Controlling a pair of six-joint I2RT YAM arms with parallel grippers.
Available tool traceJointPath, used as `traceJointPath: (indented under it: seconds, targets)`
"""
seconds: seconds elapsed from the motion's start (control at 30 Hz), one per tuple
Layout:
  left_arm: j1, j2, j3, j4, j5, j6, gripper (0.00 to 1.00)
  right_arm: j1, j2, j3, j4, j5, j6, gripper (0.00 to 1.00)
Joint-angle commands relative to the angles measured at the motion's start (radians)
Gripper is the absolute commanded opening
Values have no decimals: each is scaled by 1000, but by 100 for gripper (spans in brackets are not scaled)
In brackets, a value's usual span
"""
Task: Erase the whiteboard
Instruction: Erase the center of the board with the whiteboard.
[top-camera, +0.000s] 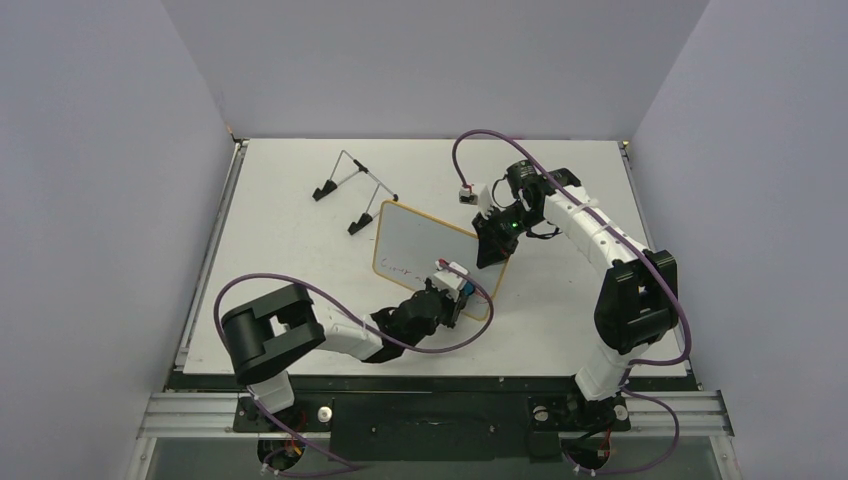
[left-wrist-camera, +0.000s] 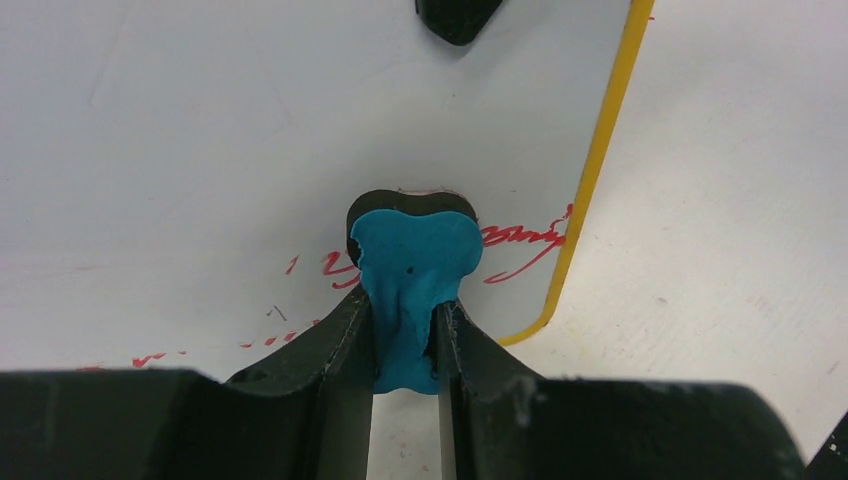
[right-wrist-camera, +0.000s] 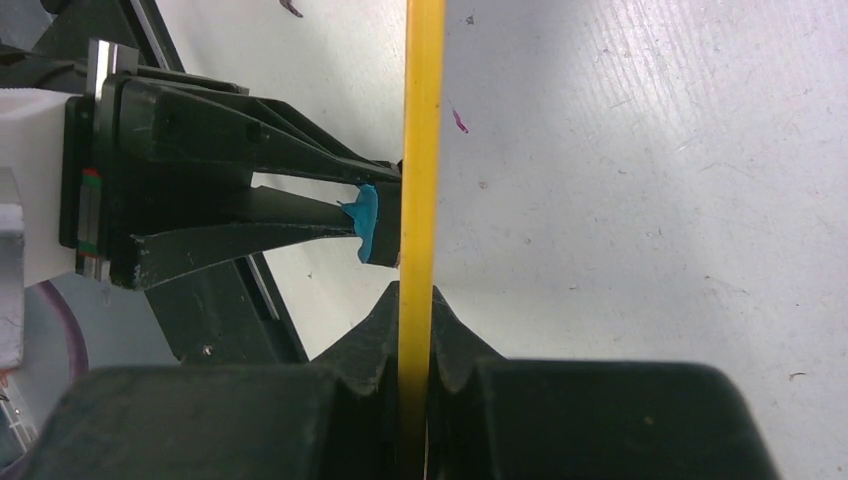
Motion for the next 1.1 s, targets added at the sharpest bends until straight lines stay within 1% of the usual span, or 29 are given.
traceJointPath:
  seconds: [0.0,0.13,0.23,0.3,0.47,0.57,0.67,0.83,1.07]
  targets:
    - [64,-11,-28,94,9,-33,0,4,-52,-22,9,-31,-14,0]
    - [145,-65,-105,125,35,-65,0,6,-52,-23,12,-34,-12,0]
    - [145,-71,-105,124,54,-53,0,9,-48,-23,13,-33,-10,0]
    - [119,-48,-81,125,60,-39,0,11,-47,-22,13,-32,-9,0]
    - [22,41,1,119,22,-7,0,10,-50,-23,15,-31,-7,0]
    - [7,67,3,140,8,-13,0,9,-53,-24,16,-31,-8,0]
    - [30,48,-41,156,-23,-26,0,8,-53,-25,16,-34,-8,0]
    - [98,-31,-115,162,-49,-36,0,10,-53,-25,15,-36,-8,0]
    - [102,-37,-148,164,-75,-42,0,12,-53,-25,15,-36,-8,0]
